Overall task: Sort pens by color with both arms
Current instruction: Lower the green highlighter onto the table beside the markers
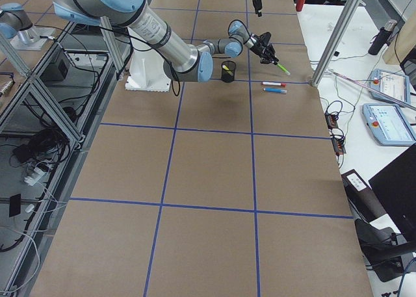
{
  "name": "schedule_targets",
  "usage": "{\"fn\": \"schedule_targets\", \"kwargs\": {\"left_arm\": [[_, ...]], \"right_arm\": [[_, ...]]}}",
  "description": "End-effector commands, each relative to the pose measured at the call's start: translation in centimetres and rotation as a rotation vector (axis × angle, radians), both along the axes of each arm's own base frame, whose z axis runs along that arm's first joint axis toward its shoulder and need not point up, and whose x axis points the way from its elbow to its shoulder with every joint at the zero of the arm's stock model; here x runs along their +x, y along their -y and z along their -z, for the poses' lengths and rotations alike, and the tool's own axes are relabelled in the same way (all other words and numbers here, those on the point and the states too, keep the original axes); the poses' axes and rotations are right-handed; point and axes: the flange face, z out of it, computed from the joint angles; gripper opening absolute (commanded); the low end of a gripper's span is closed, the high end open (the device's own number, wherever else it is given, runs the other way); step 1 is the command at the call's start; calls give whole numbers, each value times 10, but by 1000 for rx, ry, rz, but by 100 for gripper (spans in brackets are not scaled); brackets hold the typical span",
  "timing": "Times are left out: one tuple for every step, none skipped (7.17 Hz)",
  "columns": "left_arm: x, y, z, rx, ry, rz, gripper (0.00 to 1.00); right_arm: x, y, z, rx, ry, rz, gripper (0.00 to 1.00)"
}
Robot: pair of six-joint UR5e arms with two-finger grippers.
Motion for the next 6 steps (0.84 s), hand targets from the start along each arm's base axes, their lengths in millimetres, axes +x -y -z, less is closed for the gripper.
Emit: {"fn": "schedule_targets", "kwargs": {"left_arm": [[0,0,0,0,0,0,88],[1,0,0,0,0,-1,88],[1,0,0,1,1,-2,88],[1,0,1,3,0,-2,88],[1,0,0,1,1,-2,88],[1,1,-1,3,3,-6,88]], "right_arm": [[-5,1,-12,4,-1,-1,0],[-5,1,-7,13,14,1,0],[-8,-4,-7,13,14,7,0],[-9,-5,-6,14,16,8,0],[-10,-6,-5,15,19,12,10],[-9,-9,4,26,25,33,35]]}}
